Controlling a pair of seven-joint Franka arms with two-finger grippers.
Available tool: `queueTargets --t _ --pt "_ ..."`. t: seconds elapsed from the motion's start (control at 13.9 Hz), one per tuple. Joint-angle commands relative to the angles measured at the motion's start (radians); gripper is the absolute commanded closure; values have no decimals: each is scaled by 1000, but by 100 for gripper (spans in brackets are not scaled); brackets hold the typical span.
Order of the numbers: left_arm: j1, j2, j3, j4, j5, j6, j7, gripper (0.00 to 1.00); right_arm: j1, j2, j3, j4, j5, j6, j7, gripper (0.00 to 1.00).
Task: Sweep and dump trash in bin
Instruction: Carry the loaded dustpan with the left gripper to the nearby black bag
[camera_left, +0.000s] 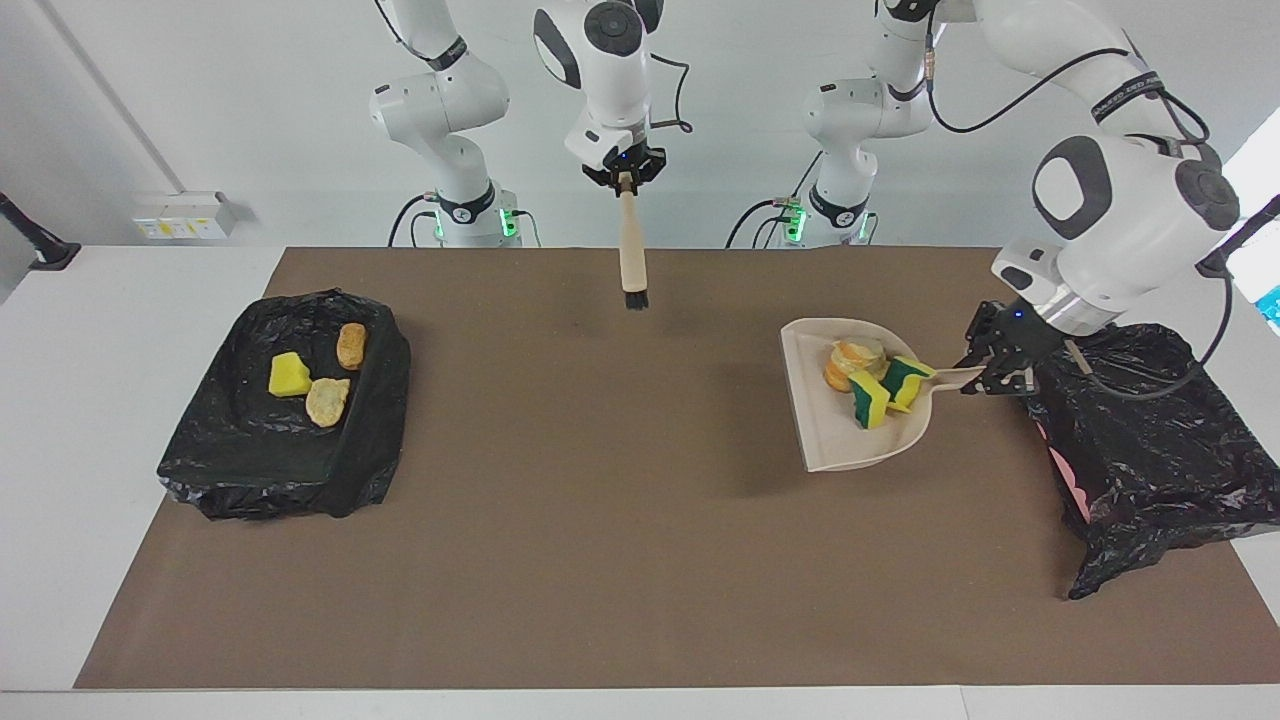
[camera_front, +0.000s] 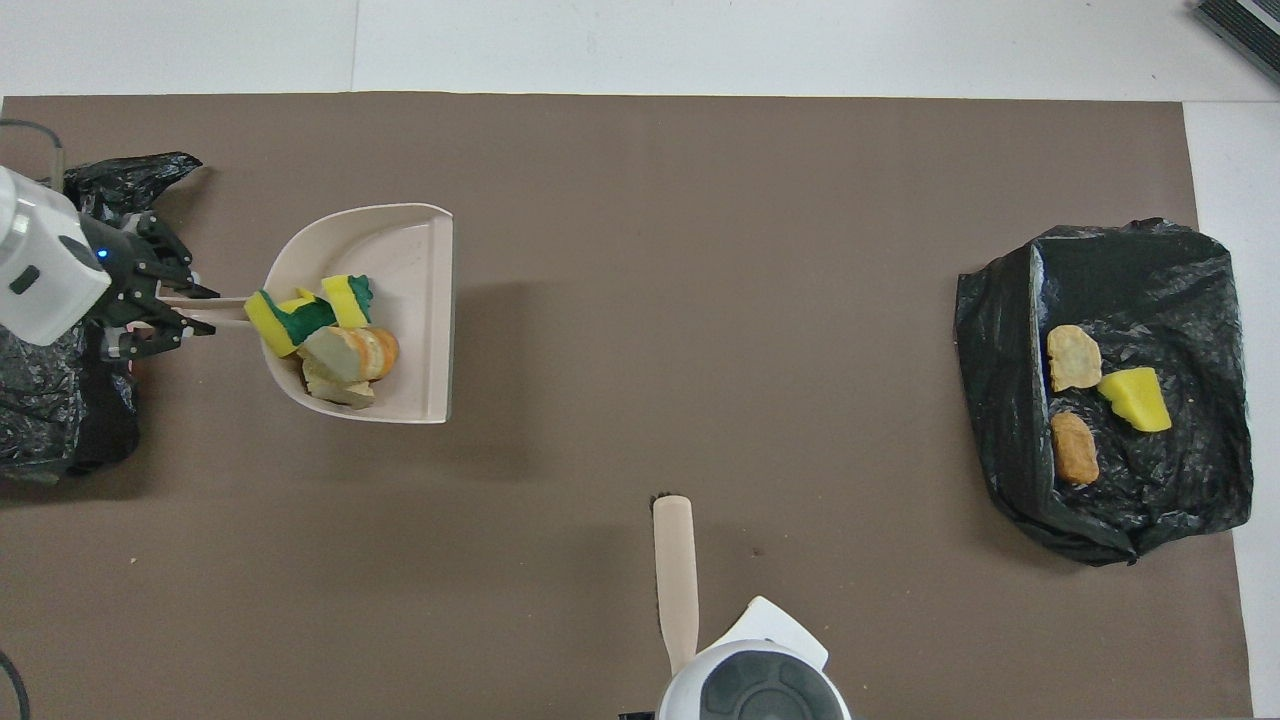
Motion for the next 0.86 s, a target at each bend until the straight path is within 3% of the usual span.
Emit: queueTargets --t 0.0,0.5,0.79 --pt "86 63 -13 115 15 -54 109 100 19 78 -7 4 26 51 46 100" --pt "305 88 -10 173 75 -62 239 100 72 119 -7 -86 24 202 47 100" --pt "400 126 -8 253 131 -41 278 100 104 199 -9 -92 8 294 58 100"
